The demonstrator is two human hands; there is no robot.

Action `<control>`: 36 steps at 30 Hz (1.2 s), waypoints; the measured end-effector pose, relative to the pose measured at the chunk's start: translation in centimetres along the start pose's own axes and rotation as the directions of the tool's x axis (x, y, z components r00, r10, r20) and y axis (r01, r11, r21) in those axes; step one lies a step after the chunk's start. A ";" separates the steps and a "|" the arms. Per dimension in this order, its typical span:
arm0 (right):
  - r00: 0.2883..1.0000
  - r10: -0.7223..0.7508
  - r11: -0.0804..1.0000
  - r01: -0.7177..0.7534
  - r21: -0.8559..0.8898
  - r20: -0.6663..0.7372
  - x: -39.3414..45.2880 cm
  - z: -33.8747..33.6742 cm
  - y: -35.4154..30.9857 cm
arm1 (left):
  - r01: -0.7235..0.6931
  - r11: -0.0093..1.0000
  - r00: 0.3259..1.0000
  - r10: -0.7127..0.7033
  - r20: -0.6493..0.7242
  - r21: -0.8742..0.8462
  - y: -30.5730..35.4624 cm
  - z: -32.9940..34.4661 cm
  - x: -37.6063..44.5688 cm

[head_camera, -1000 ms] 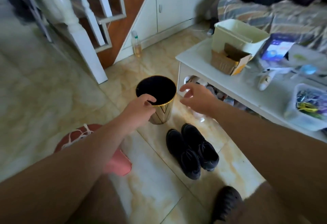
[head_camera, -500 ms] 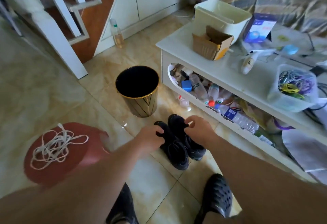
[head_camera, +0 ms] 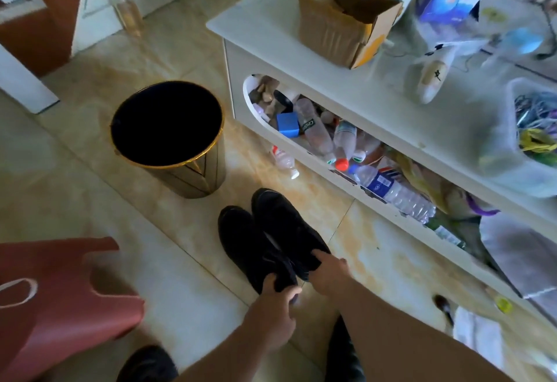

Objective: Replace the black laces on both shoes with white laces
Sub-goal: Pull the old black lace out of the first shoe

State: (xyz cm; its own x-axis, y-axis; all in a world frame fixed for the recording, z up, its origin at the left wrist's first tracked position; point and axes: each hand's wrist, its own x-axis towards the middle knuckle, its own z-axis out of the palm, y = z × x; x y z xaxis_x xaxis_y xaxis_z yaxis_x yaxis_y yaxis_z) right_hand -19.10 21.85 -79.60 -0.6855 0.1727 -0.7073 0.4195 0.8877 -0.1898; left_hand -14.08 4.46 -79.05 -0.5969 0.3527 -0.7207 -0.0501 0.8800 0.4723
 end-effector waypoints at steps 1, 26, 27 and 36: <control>0.999 -0.020 1.000 0.021 -0.018 0.030 0.3 0.2 0.0 | -0.008 1.000 1.000 0.008 -0.017 0.007 -0.5 -0.4 0.3; 0.678 -0.459 0.759 0.635 0.143 -0.574 -26.8 -17.7 -16.2 | -0.199 0.856 0.601 -0.278 -0.750 -0.477 8.8 -26.7 -20.9; 0.661 -0.488 0.727 0.669 0.153 -0.570 -27.7 -18.3 -16.3 | -0.204 0.886 0.554 -0.248 -0.795 -0.418 8.9 -27.1 -22.0; 0.517 -0.295 0.476 0.809 0.346 -0.803 -28.2 -22.2 -14.5 | -0.242 0.970 0.283 0.087 -0.955 0.017 13.2 -26.2 -26.5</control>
State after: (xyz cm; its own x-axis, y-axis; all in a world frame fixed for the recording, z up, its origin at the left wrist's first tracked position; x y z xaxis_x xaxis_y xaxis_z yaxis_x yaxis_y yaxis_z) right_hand -19.06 13.55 -41.78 -0.9565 0.1700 0.2370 -0.1489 0.4143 -0.8979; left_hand -19.87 -1.59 -40.40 -0.9381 -0.1271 0.3222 0.1094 0.7739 0.6238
